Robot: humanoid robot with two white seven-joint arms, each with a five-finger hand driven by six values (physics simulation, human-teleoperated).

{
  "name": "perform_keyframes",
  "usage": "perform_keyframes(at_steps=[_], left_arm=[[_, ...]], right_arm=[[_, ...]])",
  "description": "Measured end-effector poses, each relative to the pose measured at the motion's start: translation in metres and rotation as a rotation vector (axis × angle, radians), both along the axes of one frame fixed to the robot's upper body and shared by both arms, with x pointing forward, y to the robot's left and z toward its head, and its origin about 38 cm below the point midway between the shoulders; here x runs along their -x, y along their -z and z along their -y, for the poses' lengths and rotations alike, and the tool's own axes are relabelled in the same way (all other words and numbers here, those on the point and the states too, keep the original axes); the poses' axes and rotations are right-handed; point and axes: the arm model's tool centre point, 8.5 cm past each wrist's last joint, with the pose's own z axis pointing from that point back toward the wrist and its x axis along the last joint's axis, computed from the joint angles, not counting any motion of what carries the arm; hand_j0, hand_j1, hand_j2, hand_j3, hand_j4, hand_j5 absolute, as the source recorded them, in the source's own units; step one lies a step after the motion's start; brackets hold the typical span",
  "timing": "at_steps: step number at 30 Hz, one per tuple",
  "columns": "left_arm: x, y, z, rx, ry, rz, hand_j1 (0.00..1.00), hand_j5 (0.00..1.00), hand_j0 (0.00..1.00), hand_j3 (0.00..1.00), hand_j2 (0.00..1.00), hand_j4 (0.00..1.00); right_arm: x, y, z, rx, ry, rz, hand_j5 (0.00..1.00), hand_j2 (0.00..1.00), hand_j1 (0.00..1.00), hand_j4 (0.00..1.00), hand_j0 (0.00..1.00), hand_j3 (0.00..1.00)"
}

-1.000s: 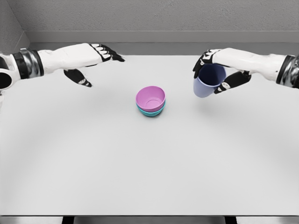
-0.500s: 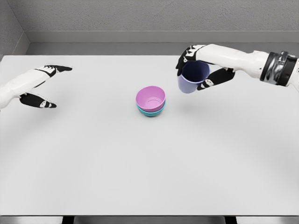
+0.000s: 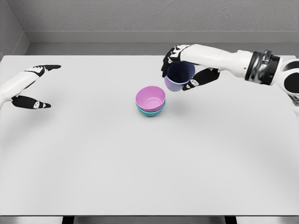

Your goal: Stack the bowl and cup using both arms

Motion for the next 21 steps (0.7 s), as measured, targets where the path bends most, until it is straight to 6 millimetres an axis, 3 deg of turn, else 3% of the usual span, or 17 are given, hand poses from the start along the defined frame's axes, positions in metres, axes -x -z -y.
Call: perform_keyframes(at_steps=[10, 21], left_arm=[[0.000, 0.003, -0.005, 0.006, -0.017, -0.008, 1.00, 1.00, 1.00, 1.00, 1.00, 1.00], [0.000, 0.008, -0.009, 0.012, -0.027, -0.023, 1.00, 1.00, 1.00, 1.00, 1.00, 1.00]], right_arm=[[0.000, -0.004, -0.018, -0.017, -0.038, 0.011, 0.54, 0.54, 0.54, 0.54, 0.54, 0.54], [0.004, 0.007, -0.043, -0.018, -0.088, -0.008, 0.54, 0.54, 0.54, 0.54, 0.54, 0.54]])
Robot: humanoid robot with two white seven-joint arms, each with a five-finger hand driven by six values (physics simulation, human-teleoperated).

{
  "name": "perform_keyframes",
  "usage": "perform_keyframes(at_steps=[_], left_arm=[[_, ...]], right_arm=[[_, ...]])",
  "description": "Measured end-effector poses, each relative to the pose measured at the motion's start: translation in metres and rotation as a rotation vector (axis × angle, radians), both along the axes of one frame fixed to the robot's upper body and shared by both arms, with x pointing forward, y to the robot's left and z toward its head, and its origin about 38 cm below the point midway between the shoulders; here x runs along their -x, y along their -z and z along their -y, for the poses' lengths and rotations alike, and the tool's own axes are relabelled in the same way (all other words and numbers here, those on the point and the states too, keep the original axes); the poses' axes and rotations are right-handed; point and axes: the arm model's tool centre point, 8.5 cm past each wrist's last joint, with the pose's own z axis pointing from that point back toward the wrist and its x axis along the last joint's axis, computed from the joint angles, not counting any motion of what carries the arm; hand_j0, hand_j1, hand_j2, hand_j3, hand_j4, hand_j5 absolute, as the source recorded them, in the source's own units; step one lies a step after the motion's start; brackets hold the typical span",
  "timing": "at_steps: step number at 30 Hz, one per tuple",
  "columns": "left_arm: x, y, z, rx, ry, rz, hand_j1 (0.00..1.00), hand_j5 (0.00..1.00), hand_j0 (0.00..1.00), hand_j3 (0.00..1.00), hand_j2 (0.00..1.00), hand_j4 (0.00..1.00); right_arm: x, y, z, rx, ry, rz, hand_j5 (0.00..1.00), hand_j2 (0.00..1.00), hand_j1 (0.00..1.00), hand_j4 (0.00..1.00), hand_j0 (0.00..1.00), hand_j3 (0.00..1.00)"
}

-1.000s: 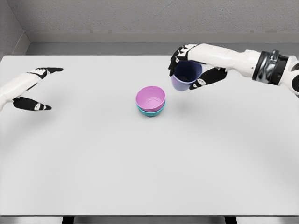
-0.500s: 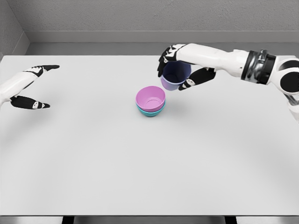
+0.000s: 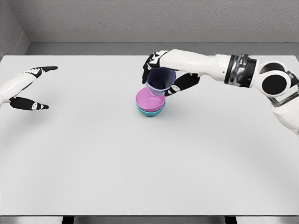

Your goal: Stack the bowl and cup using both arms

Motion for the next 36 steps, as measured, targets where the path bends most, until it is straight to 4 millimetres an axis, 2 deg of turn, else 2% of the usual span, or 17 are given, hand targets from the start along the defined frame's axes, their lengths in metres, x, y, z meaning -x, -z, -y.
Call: perform_keyframes(at_steps=[9, 32, 34, 36], left_arm=[[0.000, 0.002, -0.001, 0.001, -0.004, -0.006, 1.00, 1.00, 1.00, 1.00, 1.00, 1.00], [-0.001, 0.005, 0.004, 0.016, 0.001, -0.006, 1.00, 1.00, 1.00, 1.00, 1.00, 1.00], [-0.001, 0.005, 0.004, 0.016, 0.001, -0.006, 1.00, 1.00, 1.00, 1.00, 1.00, 1.00], [-0.001, 0.005, 0.004, 0.016, 0.001, -0.006, 1.00, 1.00, 1.00, 1.00, 1.00, 1.00]], right_arm=[[0.002, 0.009, -0.015, 0.007, -0.029, -0.016, 0.54, 0.54, 0.54, 0.54, 0.54, 0.54], [-0.011, 0.033, -0.023, 0.038, -0.001, -0.062, 0.56, 0.56, 0.56, 0.56, 0.56, 0.56], [-0.012, 0.035, -0.024, 0.039, 0.001, -0.064, 0.64, 0.64, 0.64, 0.64, 0.64, 0.64], [-0.013, 0.036, -0.023, 0.041, 0.006, -0.067, 0.92, 0.92, 0.92, 0.92, 0.92, 0.92]])
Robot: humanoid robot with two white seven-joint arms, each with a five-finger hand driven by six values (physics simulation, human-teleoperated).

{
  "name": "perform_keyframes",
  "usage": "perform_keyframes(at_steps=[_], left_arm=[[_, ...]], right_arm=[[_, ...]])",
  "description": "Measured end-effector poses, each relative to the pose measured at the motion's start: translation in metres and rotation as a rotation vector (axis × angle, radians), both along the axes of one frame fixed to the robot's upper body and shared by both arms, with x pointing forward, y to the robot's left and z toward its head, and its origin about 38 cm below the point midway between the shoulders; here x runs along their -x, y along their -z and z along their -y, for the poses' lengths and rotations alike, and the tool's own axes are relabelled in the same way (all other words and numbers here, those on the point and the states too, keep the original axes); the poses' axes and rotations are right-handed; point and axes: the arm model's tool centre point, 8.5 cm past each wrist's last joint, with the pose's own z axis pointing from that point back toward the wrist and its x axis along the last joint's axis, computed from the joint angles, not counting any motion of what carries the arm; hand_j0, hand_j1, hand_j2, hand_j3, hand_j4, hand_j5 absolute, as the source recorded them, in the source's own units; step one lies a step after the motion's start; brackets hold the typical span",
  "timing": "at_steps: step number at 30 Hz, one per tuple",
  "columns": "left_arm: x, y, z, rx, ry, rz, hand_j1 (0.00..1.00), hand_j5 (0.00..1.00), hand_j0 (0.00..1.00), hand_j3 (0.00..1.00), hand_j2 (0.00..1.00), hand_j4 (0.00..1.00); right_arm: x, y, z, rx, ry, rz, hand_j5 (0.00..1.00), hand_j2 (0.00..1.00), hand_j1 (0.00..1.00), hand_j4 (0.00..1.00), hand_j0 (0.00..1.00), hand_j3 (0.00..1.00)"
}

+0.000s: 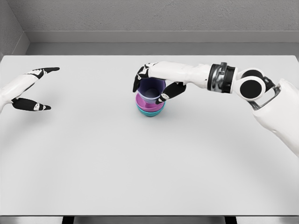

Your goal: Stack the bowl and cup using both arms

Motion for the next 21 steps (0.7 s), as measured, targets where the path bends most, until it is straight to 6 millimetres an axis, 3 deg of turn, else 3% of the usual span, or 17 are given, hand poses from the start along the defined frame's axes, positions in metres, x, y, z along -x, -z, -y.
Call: perform_keyframes(at_steps=[1, 10, 14, 16, 21], left_arm=[[0.000, 0.000, 0.000, 0.000, 0.000, 0.000, 1.00, 1.00, 1.00, 1.00, 1.00, 1.00], [0.000, 0.000, 0.000, 0.000, 0.000, 0.000, 1.00, 1.00, 1.00, 1.00, 1.00, 1.00], [0.000, 0.000, 0.000, 0.000, 0.000, 0.000, 1.00, 1.00, 1.00, 1.00, 1.00, 1.00], [0.000, 0.000, 0.000, 0.002, 0.000, 0.000, 1.00, 1.00, 1.00, 1.00, 1.00, 1.00], [0.000, 0.002, 0.002, 0.012, -0.001, 0.001, 1.00, 1.00, 1.00, 1.00, 1.00, 1.00]], right_arm=[[0.000, 0.000, 0.000, 0.001, 0.002, -0.001, 1.00, 1.00, 1.00, 1.00, 1.00, 1.00], [-0.001, 0.001, 0.001, 0.001, 0.006, -0.003, 1.00, 1.00, 1.00, 1.00, 1.00, 1.00], [-0.004, -0.001, 0.014, 0.010, 0.029, 0.000, 1.00, 1.00, 1.00, 1.00, 1.00, 1.00], [-0.006, 0.002, 0.036, 0.035, 0.064, -0.006, 1.00, 1.00, 1.00, 1.00, 1.00, 1.00], [-0.011, 0.006, 0.151, 0.111, 0.174, 0.009, 1.00, 1.00, 1.00, 1.00, 1.00, 1.00]])
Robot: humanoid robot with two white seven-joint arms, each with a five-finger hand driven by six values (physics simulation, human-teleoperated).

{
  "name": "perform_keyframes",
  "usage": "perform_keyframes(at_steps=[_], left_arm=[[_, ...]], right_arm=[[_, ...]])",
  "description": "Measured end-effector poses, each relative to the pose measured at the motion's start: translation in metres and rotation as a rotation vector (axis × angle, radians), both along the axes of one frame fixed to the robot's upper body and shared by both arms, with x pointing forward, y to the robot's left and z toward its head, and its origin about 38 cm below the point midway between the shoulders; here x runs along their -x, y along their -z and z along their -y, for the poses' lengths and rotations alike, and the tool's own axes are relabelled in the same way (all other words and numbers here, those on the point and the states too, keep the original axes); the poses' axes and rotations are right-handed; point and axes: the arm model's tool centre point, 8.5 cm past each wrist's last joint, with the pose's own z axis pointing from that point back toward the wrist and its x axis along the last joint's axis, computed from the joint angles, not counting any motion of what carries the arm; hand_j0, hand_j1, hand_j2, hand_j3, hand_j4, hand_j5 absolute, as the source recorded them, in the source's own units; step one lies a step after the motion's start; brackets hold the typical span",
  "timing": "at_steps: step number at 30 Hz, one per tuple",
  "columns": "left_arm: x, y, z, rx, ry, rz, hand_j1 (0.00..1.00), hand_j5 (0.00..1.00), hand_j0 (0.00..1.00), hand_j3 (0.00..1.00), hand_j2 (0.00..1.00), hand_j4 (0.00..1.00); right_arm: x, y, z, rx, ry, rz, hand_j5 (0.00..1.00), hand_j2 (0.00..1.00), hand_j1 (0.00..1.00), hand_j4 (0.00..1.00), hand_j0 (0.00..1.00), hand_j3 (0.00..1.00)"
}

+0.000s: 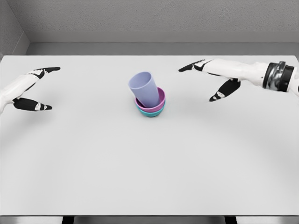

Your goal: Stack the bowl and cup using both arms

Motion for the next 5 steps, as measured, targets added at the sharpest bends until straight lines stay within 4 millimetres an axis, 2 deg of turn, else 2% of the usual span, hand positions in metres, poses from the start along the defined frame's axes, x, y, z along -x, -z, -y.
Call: perform_keyframes(at_steps=[2, 5], left_arm=[[0.000, 0.000, 0.000, 0.002, -0.001, 0.001, 1.00, 1.00, 1.00, 1.00, 1.00, 1.00], [0.000, 0.000, 0.000, 0.003, -0.002, 0.002, 1.00, 1.00, 1.00, 1.00, 1.00, 1.00]], right_arm=[[0.001, -0.001, 0.029, 0.021, 0.013, 0.016, 1.00, 1.00, 1.00, 1.00, 1.00, 1.00], [0.002, -0.002, 0.048, 0.034, 0.017, 0.030, 1.00, 1.00, 1.00, 1.00, 1.00, 1.00]])
